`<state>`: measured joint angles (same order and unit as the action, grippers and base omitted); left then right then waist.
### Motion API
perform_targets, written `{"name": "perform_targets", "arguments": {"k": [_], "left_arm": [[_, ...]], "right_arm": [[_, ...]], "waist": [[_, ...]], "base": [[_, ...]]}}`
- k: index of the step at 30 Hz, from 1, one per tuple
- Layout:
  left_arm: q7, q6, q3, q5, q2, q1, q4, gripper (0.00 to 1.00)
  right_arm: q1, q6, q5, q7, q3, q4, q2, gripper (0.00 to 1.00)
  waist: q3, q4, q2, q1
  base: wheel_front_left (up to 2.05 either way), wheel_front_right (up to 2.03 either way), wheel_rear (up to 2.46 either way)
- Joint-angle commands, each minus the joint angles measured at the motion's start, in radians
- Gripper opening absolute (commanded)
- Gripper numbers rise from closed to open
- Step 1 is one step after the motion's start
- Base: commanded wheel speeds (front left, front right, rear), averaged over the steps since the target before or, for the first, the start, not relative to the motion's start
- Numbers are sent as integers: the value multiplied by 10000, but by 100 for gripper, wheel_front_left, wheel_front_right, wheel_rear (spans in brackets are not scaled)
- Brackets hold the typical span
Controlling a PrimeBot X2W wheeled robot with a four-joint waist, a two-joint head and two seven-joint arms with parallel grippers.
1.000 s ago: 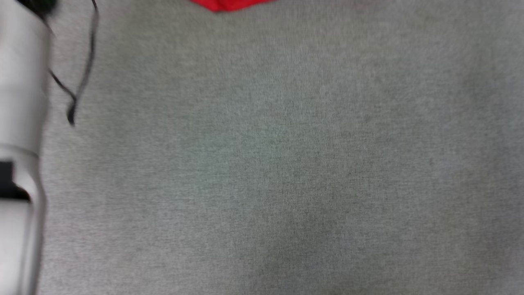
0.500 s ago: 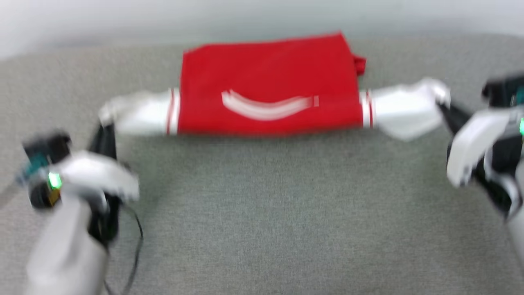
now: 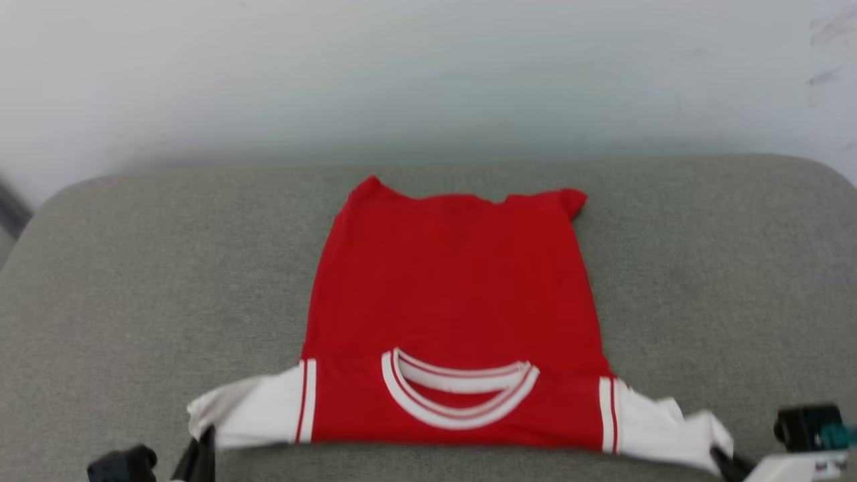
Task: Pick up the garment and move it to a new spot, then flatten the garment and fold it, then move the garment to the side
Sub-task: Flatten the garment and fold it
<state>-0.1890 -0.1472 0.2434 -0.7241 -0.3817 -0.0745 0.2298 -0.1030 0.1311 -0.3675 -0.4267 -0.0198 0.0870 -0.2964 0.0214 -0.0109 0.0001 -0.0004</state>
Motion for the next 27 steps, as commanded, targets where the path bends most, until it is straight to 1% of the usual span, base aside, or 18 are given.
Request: {"name": "perform_targets", "arguments": {"k": [1, 3, 7, 8, 10, 14, 16, 18, 21, 22, 24, 27], "left_arm": [[209, -147, 116, 74, -76, -412, -295, 0], [377, -350, 223, 148, -123, -851, -685, 0], [431, -742, 260, 264, -170, -1454, -1222, 0], [423, -800, 288, 309, -176, -1526, -1339, 0], [416, -894, 386, 462, -228, -1586, -1582, 0], [550, -980, 563, 654, -244, -1295, -1964, 0], [556, -1005, 604, 727, -247, -1164, -2155, 0], [505, -1012, 648, 849, -265, -944, -2345, 0], [506, -929, 802, 995, -176, -519, -2634, 0], [479, -896, 864, 1022, -105, -347, -2707, 0], [403, -778, 989, 1125, 21, 124, -2812, 0], [219, -547, 1219, 1262, 226, 735, -2873, 0]], "right_arm": [[-634, -7, 121, -262, 290, -260, 289, 0], [-1298, -7, 304, -486, 523, -719, 627, 0], [-2327, -7, 446, -1009, 861, -1155, 1291, 0], [-2448, -7, 397, -1065, 914, -1220, 1436, 25], [-2449, -5, 382, -976, 1093, -1389, 1602, 100], [-1789, -5, 253, -383, 1628, -1550, 1901, 100], [-1291, -5, 232, -78, 2043, -1402, 1861, 100], [-476, -5, 184, 255, 2507, -1147, 1817, 100], [776, -5, 140, 538, 3050, -507, 1605, 100], [1235, -5, 127, 560, 3172, -229, 1447, 100], [2236, -5, 60, 404, 3360, 380, 1155, 100], [3680, -5, -38, -202, 3505, 1352, 762, 100]], "waist": [[-211, 142, -1, 4], [-276, 193, -1, 4], [-335, 274, -1, 4], [-330, 306, -1, 4], [-302, 388, -1, 4], [-228, 573, -1, 4], [-129, 663, -1, 4], [110, 797, -1, 4], [591, 1153, -1, 4], [737, 1302, -1, 4], [1184, 1624, -1, 4], [1857, 2038, -1, 4]], "base": [[0, 0, 0], [0, 0, 0], [0, 0, 0], [0, 0, 0], [0, 0, 0], [0, 0, 0], [0, 0, 0], [0, 0, 0], [0, 0, 0], [0, 0, 0], [0, 0, 0], [0, 0, 0]]}}
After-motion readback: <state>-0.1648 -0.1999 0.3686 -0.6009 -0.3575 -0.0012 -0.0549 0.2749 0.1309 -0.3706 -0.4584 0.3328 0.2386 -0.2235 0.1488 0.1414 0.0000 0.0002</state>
